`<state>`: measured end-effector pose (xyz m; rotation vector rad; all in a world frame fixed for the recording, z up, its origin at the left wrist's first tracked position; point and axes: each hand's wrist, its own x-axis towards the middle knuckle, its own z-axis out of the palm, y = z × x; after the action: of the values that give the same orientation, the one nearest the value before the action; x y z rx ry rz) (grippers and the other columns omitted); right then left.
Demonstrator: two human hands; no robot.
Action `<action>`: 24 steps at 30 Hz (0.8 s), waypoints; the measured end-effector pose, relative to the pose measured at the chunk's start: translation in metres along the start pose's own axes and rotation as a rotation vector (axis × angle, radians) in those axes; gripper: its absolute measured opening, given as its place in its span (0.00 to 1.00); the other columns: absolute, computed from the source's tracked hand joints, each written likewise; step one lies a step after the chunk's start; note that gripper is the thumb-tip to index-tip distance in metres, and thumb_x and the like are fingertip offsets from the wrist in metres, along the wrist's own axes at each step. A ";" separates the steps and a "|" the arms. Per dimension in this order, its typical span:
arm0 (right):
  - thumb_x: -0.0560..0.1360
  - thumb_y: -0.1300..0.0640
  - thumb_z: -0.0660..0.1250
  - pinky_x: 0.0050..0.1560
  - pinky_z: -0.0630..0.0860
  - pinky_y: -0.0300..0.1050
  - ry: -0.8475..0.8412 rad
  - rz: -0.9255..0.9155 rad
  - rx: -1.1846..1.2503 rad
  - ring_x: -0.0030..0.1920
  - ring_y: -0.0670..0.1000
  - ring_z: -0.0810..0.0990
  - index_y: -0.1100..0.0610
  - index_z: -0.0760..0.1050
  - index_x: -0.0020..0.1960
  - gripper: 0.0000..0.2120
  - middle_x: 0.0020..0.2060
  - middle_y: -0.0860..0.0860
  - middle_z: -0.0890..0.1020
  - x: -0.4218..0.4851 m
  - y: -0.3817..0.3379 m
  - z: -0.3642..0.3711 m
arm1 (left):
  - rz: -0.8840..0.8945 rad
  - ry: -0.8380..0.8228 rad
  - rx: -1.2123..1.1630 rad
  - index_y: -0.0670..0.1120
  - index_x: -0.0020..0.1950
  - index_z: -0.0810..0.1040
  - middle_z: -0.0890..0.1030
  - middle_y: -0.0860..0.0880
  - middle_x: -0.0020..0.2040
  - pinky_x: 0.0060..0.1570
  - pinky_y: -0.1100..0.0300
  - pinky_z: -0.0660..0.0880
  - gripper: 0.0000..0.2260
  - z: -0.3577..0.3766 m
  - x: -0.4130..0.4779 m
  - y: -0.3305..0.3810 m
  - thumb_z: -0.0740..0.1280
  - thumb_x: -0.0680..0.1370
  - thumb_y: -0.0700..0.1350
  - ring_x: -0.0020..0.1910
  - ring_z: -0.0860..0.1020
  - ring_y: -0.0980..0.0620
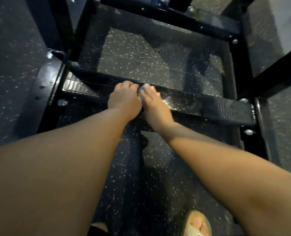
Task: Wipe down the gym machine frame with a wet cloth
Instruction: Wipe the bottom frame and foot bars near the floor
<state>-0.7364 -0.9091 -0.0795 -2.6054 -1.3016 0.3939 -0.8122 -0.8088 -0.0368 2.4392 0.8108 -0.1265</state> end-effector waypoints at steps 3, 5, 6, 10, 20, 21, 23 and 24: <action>0.79 0.68 0.55 0.75 0.44 0.47 -0.068 -0.107 -0.079 0.77 0.55 0.46 0.58 0.52 0.77 0.29 0.78 0.53 0.49 -0.017 0.029 -0.009 | 0.058 -0.010 -0.043 0.45 0.71 0.67 0.66 0.46 0.70 0.67 0.52 0.61 0.19 0.016 0.005 0.035 0.56 0.80 0.42 0.69 0.62 0.46; 0.79 0.69 0.55 0.74 0.46 0.46 -0.128 -0.003 -0.153 0.77 0.54 0.47 0.58 0.51 0.77 0.29 0.78 0.53 0.49 -0.030 0.076 -0.032 | 0.095 -0.040 -0.072 0.44 0.72 0.65 0.66 0.45 0.71 0.68 0.52 0.61 0.20 0.027 0.007 0.055 0.56 0.80 0.42 0.70 0.61 0.45; 0.79 0.68 0.55 0.73 0.45 0.44 -0.168 0.044 -0.186 0.77 0.53 0.48 0.58 0.51 0.77 0.29 0.78 0.54 0.48 -0.042 0.101 -0.045 | 0.115 -0.064 -0.073 0.43 0.72 0.65 0.65 0.45 0.71 0.69 0.52 0.61 0.20 0.034 0.009 0.067 0.57 0.80 0.42 0.70 0.61 0.44; 0.83 0.60 0.53 0.72 0.52 0.39 -0.007 0.277 0.029 0.76 0.50 0.54 0.56 0.57 0.76 0.22 0.76 0.51 0.56 -0.104 0.162 -0.079 | 0.184 -0.186 -0.026 0.45 0.75 0.62 0.60 0.47 0.75 0.72 0.53 0.57 0.22 0.058 0.013 0.114 0.57 0.80 0.44 0.74 0.57 0.47; 0.83 0.48 0.49 0.76 0.48 0.54 0.055 0.327 -0.108 0.76 0.58 0.51 0.62 0.54 0.76 0.27 0.76 0.58 0.55 -0.030 0.189 -0.049 | 0.288 -0.234 0.237 0.47 0.78 0.48 0.47 0.51 0.78 0.74 0.55 0.45 0.29 0.099 0.012 0.135 0.58 0.79 0.46 0.77 0.45 0.51; 0.83 0.47 0.48 0.76 0.47 0.54 0.031 0.367 -0.116 0.76 0.57 0.51 0.61 0.54 0.76 0.27 0.76 0.58 0.56 -0.018 0.194 -0.051 | 0.296 -0.250 0.246 0.48 0.78 0.47 0.46 0.52 0.78 0.74 0.55 0.45 0.30 0.098 0.012 0.135 0.58 0.79 0.46 0.77 0.45 0.51; 0.83 0.46 0.47 0.75 0.47 0.54 0.011 0.437 -0.154 0.76 0.57 0.53 0.59 0.58 0.75 0.26 0.76 0.57 0.58 -0.011 0.197 -0.051 | 0.289 -0.286 0.255 0.48 0.78 0.47 0.45 0.52 0.78 0.74 0.55 0.44 0.30 0.099 0.008 0.139 0.57 0.79 0.47 0.77 0.44 0.51; 0.82 0.45 0.47 0.75 0.49 0.54 0.061 0.414 -0.153 0.75 0.57 0.55 0.59 0.60 0.74 0.26 0.75 0.57 0.60 -0.012 0.194 -0.047 | 0.278 -0.283 0.267 0.49 0.78 0.47 0.46 0.52 0.78 0.74 0.55 0.44 0.30 0.098 0.009 0.140 0.57 0.79 0.46 0.77 0.44 0.52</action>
<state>-0.5821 -1.0363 -0.0906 -2.9894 -0.7944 0.2816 -0.7156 -0.9491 -0.0541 2.6711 0.3437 -0.4886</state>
